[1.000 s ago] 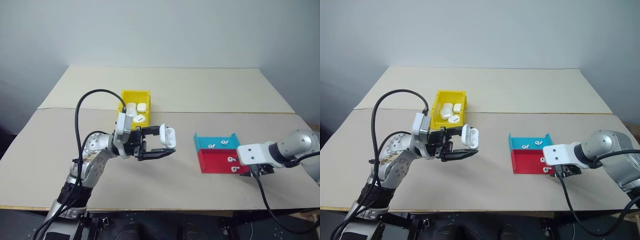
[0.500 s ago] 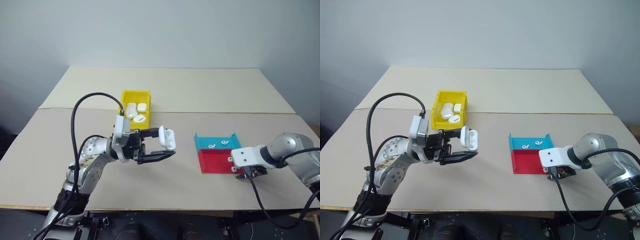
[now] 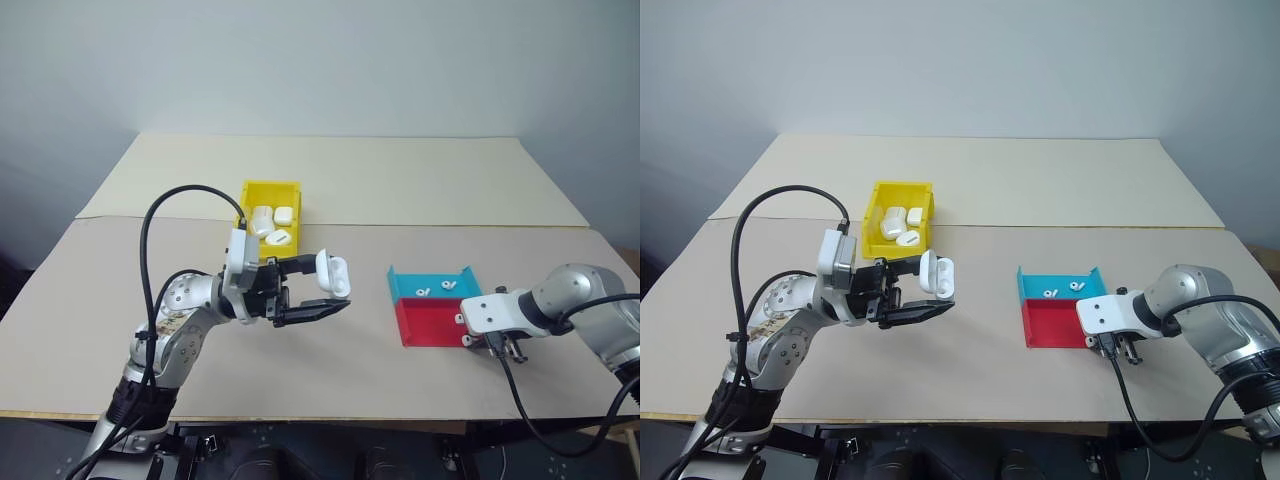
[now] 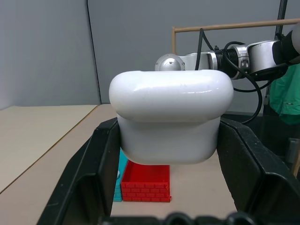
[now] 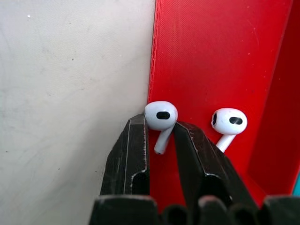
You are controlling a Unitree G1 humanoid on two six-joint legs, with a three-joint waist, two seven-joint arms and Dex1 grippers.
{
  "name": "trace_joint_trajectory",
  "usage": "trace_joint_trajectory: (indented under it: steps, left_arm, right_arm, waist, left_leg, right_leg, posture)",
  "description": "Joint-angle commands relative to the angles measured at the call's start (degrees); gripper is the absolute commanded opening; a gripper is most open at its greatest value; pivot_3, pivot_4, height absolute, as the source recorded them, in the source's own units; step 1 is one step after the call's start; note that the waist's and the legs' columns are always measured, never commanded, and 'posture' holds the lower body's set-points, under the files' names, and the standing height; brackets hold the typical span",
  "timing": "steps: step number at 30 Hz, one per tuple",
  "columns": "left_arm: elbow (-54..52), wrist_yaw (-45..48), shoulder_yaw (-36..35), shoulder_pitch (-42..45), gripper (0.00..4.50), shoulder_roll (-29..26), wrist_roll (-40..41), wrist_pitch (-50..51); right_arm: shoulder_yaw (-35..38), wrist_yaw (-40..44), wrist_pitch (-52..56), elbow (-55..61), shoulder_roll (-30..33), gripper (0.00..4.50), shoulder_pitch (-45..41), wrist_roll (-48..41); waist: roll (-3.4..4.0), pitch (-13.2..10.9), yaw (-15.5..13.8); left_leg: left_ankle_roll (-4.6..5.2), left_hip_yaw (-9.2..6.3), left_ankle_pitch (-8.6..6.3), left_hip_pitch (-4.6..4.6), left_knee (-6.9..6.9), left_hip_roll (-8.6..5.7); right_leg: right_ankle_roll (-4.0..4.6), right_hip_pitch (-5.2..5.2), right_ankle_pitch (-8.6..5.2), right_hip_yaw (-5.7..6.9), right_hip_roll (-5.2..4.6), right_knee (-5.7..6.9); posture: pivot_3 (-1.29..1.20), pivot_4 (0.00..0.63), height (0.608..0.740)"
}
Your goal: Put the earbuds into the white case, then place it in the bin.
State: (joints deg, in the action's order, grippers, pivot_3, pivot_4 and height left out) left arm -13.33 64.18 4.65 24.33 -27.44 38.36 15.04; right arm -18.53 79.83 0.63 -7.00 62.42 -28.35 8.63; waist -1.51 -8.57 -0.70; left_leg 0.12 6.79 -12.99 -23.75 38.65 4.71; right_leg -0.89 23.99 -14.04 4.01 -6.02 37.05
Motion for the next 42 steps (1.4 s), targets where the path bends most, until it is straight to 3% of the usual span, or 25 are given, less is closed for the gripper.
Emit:
trace_joint_trajectory:
  steps: [1,6,11,15,18,22,28,42]
  left_arm:
    - [-2.41,-0.07,-1.33,0.03,2.78,-0.22,0.25,-0.25]
    - [-2.66,-0.28,-1.18,0.07,2.78,0.06,0.39,-0.11]
    - [-2.41,0.17,-1.35,0.9,2.78,0.24,1.26,0.63]
    - [-0.59,0.95,-0.85,3.47,2.78,1.5,2.21,1.91]
    - [1.83,2.82,-0.23,6.35,2.78,2.61,2.53,2.74]
    - [5.64,5.38,0.54,10.59,2.78,3.97,2.55,3.97]
    - [9.41,7.19,0.69,14.27,2.78,6.01,1.9,4.53]
    - [8.76,7.98,0.27,14.02,2.78,6.05,0.86,4.2]
  right_arm:
    - [1.93,0.29,1.27,1.95,-0.12,0.6,1.27,-1.39]
    - [6.93,1.01,6.54,7.11,1.38,0.6,3.59,-6.3]
    - [21.32,0.32,24.19,20.74,0.71,0.6,6.71,-24.26]
    - [32.89,-12.51,31.51,29.64,-11.18,0.6,6.2,-38.64]
    - [36.47,-24.92,41.15,34.28,-19.36,0.6,2.17,-48.41]
    - [36.01,-34.68,44.8,40.12,-26.73,0.6,-0.31,-57.93]
    - [32.06,-42.93,44.07,43.64,-32.06,0.6,-1.37,-60.74]
    - [27.31,-40.37,39.89,44.35,-29.36,0.6,3.1,-57.81]
  waist:
    - [0.0,0.0,0.0]
    - [0.0,0.0,-0.03]
    - [0.01,0.0,-0.06]
    - [-0.05,0.01,-0.05]
    - [0.02,0.04,-0.03]
    - [0.04,0.05,-0.11]
    - [0.05,0.05,-0.06]
    - [0.06,0.05,0.0]
  left_leg:
    - [0.0,0.0,0.0,0.0,-0.01,0.01]
    - [0.0,0.0,0.0,-0.02,0.0,0.01]
    - [0.02,-0.03,-0.01,-0.04,-0.01,0.01]
    - [0.22,-0.17,-0.13,0.02,0.01,0.09]
    - [0.21,-0.19,-0.13,0.03,0.06,0.11]
    - [0.22,-0.16,-0.13,-0.04,0.0,0.06]
    - [0.25,-0.12,-0.15,-0.1,0.06,0.03]
    - [0.26,-0.14,-0.16,-0.1,0.04,0.04]
  right_leg:
    - [0.0,0.01,0.0,0.0,0.02,0.0]
    - [0.0,0.01,0.0,0.0,0.01,-0.01]
    - [0.01,0.03,0.01,-0.01,0.01,0.01]
    - [0.03,-0.12,0.02,0.06,0.13,-0.03]
    - [0.05,-0.14,0.03,0.07,0.16,0.03]
    - [0.06,-0.04,0.03,0.03,0.13,0.0]
    - [0.05,0.0,0.04,0.02,0.09,0.01]
    - [0.05,0.03,0.03,0.0,0.11,0.02]
  posture:
    - [0.0,0.15,0.74]
    - [0.0,0.15,0.74]
    - [0.0,0.15,0.74]
    - [0.0,0.15,0.74]
    - [0.0,0.15,0.74]
    - [0.0,0.15,0.74]
    - [0.0,0.15,0.74]
    - [0.0,0.15,0.74]
